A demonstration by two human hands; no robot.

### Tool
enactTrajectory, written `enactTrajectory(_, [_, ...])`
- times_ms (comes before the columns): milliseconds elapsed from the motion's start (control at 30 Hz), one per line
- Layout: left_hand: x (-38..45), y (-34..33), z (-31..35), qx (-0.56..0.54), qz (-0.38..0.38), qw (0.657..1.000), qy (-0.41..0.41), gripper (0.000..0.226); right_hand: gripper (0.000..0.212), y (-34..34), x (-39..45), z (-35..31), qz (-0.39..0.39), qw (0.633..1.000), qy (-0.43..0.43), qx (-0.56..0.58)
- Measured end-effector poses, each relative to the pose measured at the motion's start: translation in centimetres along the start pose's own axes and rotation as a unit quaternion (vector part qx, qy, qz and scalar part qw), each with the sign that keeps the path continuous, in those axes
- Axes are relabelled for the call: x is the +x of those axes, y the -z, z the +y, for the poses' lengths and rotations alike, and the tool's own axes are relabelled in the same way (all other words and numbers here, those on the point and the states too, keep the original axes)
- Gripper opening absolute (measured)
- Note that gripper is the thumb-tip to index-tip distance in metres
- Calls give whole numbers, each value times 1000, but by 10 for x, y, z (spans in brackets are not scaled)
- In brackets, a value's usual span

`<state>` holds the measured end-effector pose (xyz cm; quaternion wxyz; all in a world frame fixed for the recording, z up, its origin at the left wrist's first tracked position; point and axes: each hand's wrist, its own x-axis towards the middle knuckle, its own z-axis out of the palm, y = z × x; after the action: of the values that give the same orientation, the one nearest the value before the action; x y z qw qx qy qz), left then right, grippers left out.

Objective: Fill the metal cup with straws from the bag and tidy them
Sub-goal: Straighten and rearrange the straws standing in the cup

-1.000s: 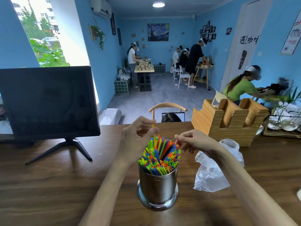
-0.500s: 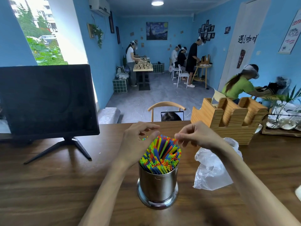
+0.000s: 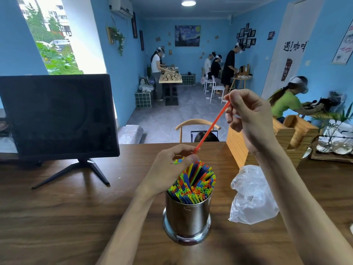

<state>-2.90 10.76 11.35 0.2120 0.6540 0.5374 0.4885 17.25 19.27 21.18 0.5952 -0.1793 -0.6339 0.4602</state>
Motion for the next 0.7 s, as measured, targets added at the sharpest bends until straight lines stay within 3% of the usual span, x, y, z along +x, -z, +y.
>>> enactTrajectory(167, [-6, 17, 7, -146, 100, 984, 9, 12, 15, 20, -4, 15, -7, 997, -60, 40])
enactTrajectory(300, [-6, 38, 5, -300, 226, 926, 27, 28, 14, 41, -12, 29, -117, 984, -136, -25])
enactTrajectory(467, [1, 41, 9, -464, 232, 854, 37, 56, 16, 34, -31, 54, -251, 942, -172, -140])
enactTrajectory(533, [3, 37, 15, -470, 246, 847, 21, 64, 14, 25, -38, 62, -286, 931, -141, -178])
enactTrajectory(600, [4, 31, 21, -455, 265, 850, -3, 58, 13, 18, -43, 68, -311, 921, -119, -201])
enactTrajectory(700, [6, 22, 28, -358, 287, 888, -29, 35, 11, 14, -48, 72, -328, 906, -105, -245])
